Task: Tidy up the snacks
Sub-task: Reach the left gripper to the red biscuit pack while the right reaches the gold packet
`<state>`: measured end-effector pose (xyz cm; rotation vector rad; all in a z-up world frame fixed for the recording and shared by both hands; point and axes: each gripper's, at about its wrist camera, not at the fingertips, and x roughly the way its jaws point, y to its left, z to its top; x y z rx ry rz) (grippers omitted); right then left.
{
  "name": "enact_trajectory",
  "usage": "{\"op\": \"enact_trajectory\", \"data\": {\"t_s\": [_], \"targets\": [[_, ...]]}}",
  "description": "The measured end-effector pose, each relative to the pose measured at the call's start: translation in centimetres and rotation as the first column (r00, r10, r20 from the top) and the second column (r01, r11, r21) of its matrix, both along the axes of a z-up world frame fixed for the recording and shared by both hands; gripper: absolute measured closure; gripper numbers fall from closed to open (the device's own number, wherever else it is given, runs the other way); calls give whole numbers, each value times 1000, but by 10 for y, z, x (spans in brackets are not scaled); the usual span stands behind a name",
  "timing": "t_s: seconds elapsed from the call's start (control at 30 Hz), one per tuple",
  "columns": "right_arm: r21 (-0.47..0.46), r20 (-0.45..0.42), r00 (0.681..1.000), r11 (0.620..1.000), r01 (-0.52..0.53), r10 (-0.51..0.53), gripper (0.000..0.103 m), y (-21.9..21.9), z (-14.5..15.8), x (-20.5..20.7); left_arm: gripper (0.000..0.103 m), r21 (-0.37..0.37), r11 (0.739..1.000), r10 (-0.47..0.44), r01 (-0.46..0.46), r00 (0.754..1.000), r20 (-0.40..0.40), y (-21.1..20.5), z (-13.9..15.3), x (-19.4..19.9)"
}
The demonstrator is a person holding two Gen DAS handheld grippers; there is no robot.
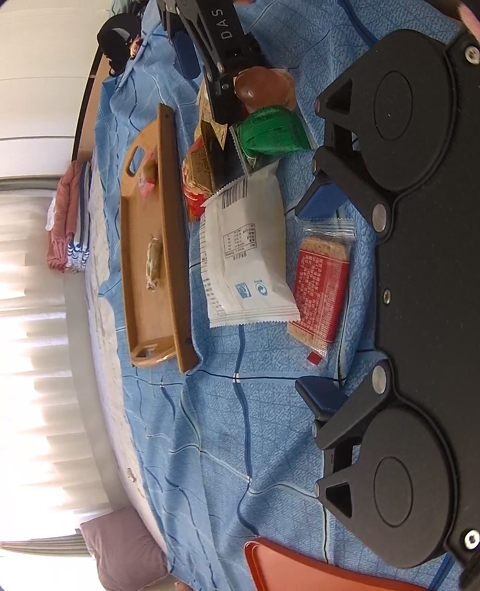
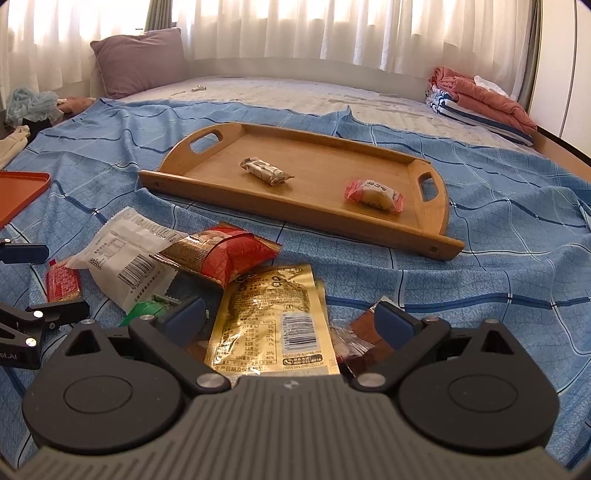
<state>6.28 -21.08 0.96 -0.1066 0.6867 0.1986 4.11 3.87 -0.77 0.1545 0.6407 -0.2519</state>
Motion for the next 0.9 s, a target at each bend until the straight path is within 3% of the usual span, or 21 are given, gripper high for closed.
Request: {"op": "enact_trajectory", "data": {"t_s": [0.13, 0.37, 0.6, 0.9], "targets": [[25, -16, 1000, 1000, -3, 4, 4, 0, -2, 3, 18, -36, 999, -8, 6, 1000, -31, 3, -1, 2], [39, -36, 999, 999, -32, 34, 13, 5, -4, 7, 28, -31, 999, -5, 5, 1000, -27, -2, 1, -1], [31, -58, 996, 997, -68, 70, 36, 12, 3, 3, 32, -37, 999, -1, 0, 999, -33, -5, 4, -5], [35, -36, 997, 997, -72, 73, 36, 11, 11, -11, 33, -52, 999, -9, 8, 1000, -25, -11, 11, -17]]}}
